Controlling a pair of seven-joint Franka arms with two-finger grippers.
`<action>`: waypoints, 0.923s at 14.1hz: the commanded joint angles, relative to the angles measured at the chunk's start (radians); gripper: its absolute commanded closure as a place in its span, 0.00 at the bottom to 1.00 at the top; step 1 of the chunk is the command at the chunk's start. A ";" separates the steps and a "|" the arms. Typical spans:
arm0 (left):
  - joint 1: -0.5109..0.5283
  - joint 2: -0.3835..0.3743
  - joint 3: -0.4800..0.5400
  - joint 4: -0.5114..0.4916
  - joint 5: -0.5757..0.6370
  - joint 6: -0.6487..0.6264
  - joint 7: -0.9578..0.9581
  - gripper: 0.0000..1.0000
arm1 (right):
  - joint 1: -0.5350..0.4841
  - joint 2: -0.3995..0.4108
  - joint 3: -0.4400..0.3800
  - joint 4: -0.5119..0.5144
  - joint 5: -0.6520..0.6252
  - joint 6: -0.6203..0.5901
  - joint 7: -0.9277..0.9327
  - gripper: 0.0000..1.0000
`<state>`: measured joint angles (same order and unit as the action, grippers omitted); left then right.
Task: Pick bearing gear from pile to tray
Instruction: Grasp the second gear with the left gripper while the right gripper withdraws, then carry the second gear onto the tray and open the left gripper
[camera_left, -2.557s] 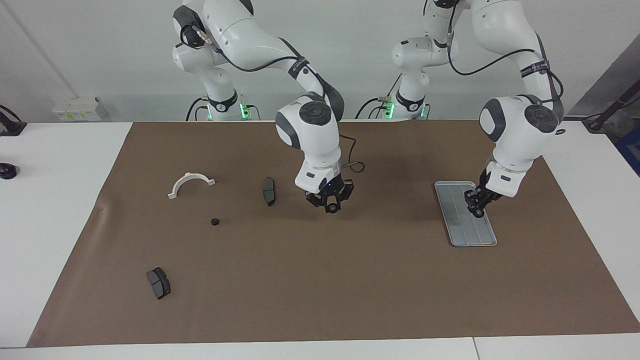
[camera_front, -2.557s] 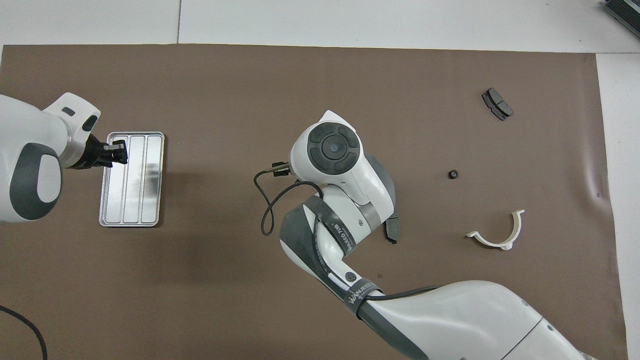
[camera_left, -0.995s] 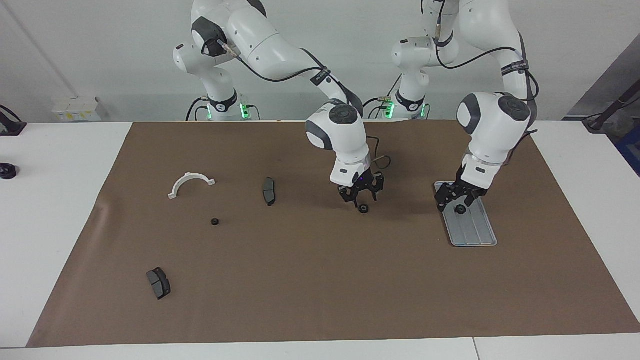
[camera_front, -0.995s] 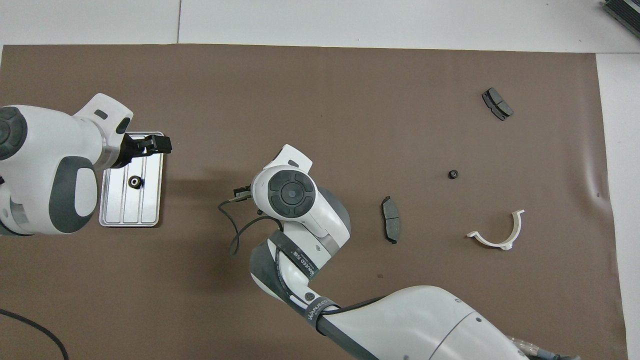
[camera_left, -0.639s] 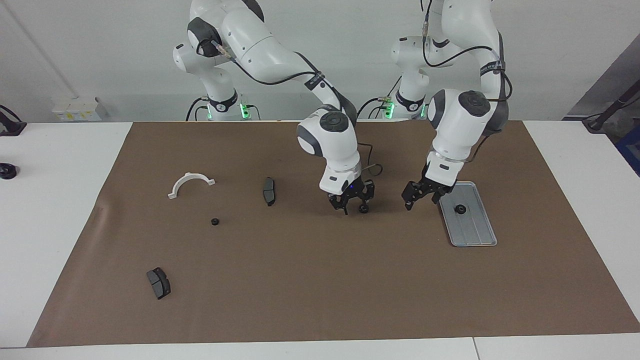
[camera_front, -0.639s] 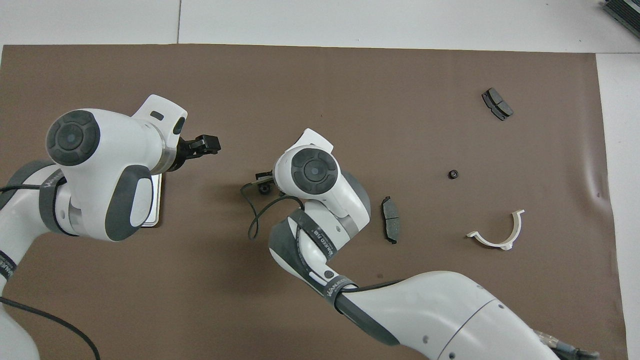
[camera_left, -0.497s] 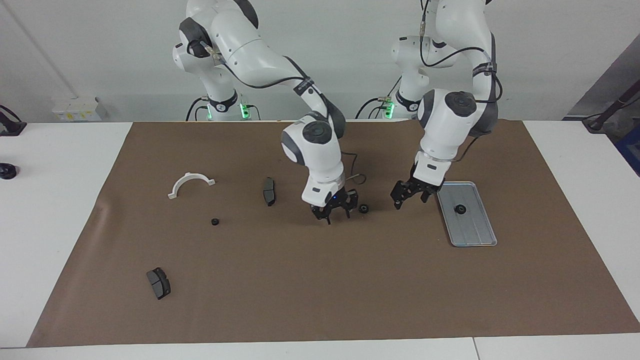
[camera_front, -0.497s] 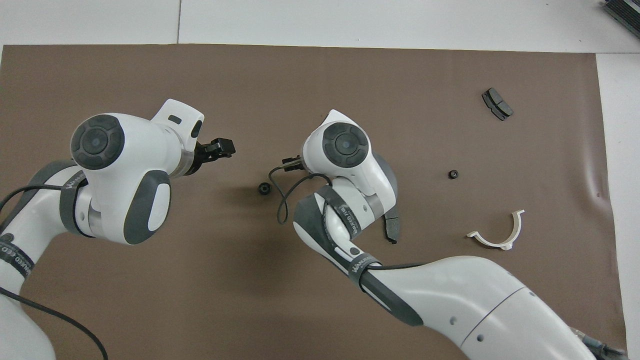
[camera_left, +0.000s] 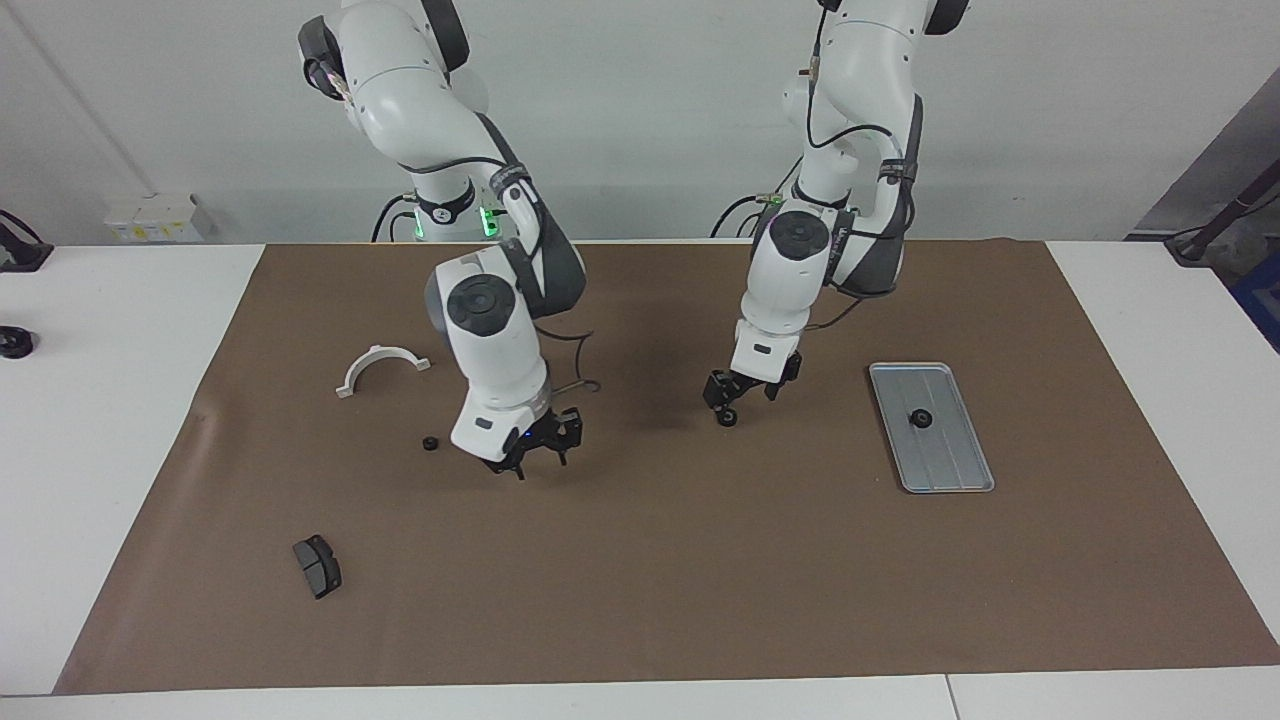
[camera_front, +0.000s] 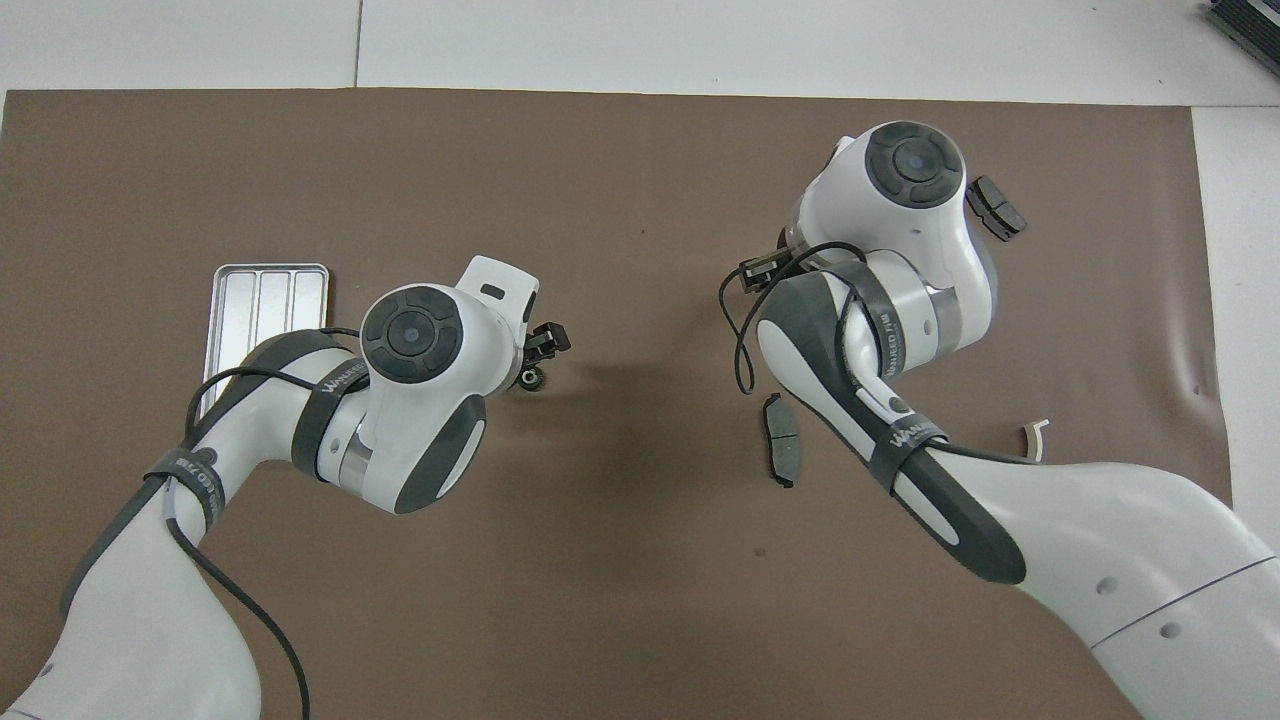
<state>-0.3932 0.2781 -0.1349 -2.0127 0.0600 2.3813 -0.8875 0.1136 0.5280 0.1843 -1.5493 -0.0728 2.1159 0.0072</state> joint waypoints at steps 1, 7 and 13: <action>-0.032 0.007 0.020 -0.033 0.024 0.047 -0.025 0.00 | -0.087 -0.023 0.017 -0.035 -0.015 -0.037 -0.070 0.34; -0.047 0.024 0.020 -0.061 0.027 0.093 -0.025 0.40 | -0.150 -0.071 0.017 -0.155 -0.013 -0.031 -0.081 0.34; -0.047 0.027 0.020 -0.061 0.058 0.095 -0.025 0.80 | -0.186 -0.109 0.014 -0.253 -0.015 -0.022 -0.075 0.38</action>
<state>-0.4227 0.3052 -0.1314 -2.0626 0.0918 2.4538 -0.8929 -0.0444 0.4637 0.1851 -1.7365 -0.0734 2.0790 -0.0694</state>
